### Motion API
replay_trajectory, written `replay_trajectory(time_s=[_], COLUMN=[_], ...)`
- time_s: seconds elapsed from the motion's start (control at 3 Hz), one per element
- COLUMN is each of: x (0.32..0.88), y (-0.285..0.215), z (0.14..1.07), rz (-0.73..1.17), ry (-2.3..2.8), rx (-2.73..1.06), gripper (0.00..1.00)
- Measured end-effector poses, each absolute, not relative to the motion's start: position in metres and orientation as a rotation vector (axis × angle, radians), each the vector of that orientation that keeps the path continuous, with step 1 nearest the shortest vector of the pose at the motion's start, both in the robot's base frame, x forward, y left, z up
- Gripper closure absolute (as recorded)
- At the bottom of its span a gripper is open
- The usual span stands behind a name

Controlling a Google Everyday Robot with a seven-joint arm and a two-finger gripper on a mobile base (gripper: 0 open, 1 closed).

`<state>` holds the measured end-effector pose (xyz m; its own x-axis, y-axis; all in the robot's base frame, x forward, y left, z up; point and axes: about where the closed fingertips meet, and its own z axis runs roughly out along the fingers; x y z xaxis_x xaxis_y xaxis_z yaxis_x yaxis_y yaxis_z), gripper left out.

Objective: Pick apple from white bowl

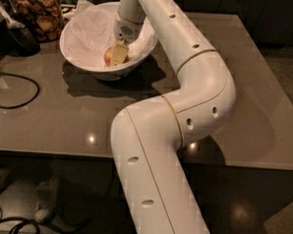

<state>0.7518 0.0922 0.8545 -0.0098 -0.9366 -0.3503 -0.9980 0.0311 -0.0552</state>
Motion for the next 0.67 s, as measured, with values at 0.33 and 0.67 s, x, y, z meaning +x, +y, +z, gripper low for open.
replay_trajectory(time_s=[0.33, 0.67], x=[0.7518, 0.7518], y=[0.0922, 0.0922], z=[0.8545, 0.8546], rz=[0.301, 0.301], ry=[2.023, 2.023], rx=[-1.980, -1.980], gripper=[0.99, 1.00])
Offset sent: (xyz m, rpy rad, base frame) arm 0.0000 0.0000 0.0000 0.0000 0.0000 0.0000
